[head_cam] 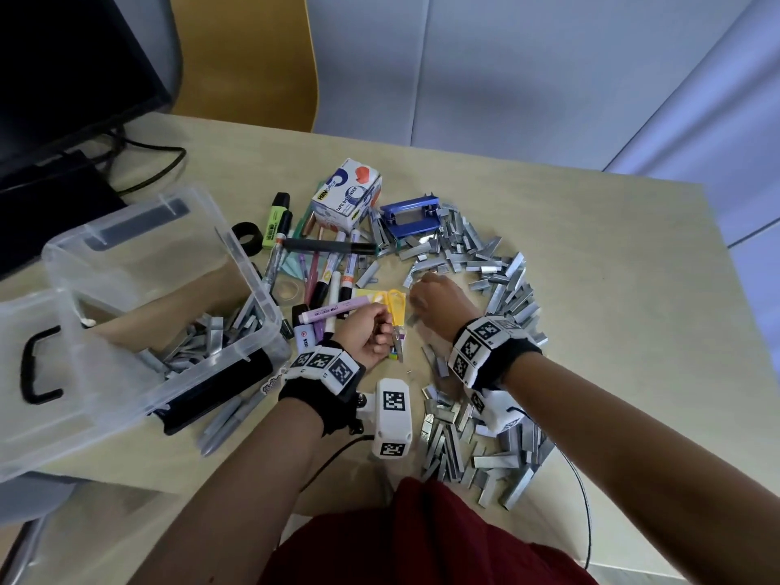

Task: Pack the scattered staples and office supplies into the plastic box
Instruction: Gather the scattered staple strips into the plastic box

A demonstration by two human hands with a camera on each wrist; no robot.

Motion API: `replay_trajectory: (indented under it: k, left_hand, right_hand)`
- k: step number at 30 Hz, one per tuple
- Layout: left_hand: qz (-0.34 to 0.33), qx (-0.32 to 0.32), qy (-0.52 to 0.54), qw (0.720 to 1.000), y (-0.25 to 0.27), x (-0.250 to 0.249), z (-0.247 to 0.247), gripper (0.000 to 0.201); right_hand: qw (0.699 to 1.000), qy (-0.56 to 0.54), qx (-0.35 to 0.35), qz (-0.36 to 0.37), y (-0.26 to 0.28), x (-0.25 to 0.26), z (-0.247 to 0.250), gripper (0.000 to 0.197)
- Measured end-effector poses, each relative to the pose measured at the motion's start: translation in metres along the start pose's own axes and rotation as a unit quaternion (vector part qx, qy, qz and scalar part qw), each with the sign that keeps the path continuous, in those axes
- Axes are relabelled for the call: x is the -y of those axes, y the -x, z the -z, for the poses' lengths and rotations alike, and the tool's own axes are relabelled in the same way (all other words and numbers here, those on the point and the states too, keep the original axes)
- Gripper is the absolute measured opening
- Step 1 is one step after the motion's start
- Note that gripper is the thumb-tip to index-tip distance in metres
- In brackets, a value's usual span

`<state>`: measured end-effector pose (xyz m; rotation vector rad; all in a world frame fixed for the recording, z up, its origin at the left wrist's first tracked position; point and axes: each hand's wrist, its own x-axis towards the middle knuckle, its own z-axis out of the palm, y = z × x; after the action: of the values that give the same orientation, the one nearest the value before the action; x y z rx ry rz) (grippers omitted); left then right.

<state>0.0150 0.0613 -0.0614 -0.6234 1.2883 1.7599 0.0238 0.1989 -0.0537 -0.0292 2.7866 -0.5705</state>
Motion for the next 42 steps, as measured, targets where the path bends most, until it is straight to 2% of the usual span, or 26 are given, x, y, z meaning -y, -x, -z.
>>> replay_trajectory:
  k: [3, 5, 8, 13, 16, 18, 22, 24, 28, 35, 42]
  left_hand:
    - [-0.018, -0.023, -0.018, 0.999, -0.002, 0.000, -0.003, 0.039]
    - [-0.025, -0.020, -0.020, 0.999, -0.004, 0.001, -0.006, 0.040]
    - [-0.016, -0.005, 0.003, 1.000, -0.006, 0.000, -0.007, 0.045]
    - [-0.004, -0.012, 0.015, 1.000, -0.004, 0.000, -0.008, 0.033]
    - [0.022, 0.006, -0.021, 1.000, -0.007, 0.001, -0.002, 0.039]
    - [0.031, 0.022, -0.032, 0.999, -0.008, 0.002, 0.004, 0.040]
    - [0.020, 0.015, -0.045, 0.999, -0.007, 0.004, 0.007, 0.041]
    - [0.016, 0.010, -0.057, 0.998, -0.007, 0.005, 0.007, 0.041]
    - [0.034, 0.006, -0.060, 0.998, -0.006, 0.003, 0.007, 0.039]
    - [0.043, -0.001, -0.074, 0.996, -0.005, 0.005, 0.003, 0.040]
    - [0.015, -0.030, -0.082, 0.996, -0.006, 0.004, -0.001, 0.039]
  right_hand:
    - [0.999, -0.008, 0.002, -0.039, -0.002, -0.004, 0.001, 0.018]
    - [0.997, -0.061, -0.024, -0.051, 0.000, -0.005, 0.007, 0.018]
    - [0.989, -0.131, -0.067, -0.015, 0.015, 0.008, 0.020, 0.015]
    - [0.987, -0.154, -0.016, 0.037, 0.030, 0.026, 0.026, 0.010]
    - [0.983, -0.176, -0.055, -0.021, 0.022, 0.021, 0.027, 0.018]
    - [0.987, -0.145, -0.057, -0.047, 0.015, 0.016, 0.026, 0.021]
    - [0.997, -0.023, 0.068, -0.033, 0.004, 0.010, 0.013, 0.019]
    - [0.996, 0.016, 0.083, -0.016, 0.002, 0.012, 0.009, 0.019]
    - [0.996, 0.041, 0.074, 0.018, 0.002, 0.014, 0.007, 0.018]
    - [0.996, 0.042, 0.065, 0.031, 0.006, 0.012, 0.005, 0.013]
    - [0.998, -0.052, 0.027, 0.024, 0.017, 0.005, 0.021, 0.010]
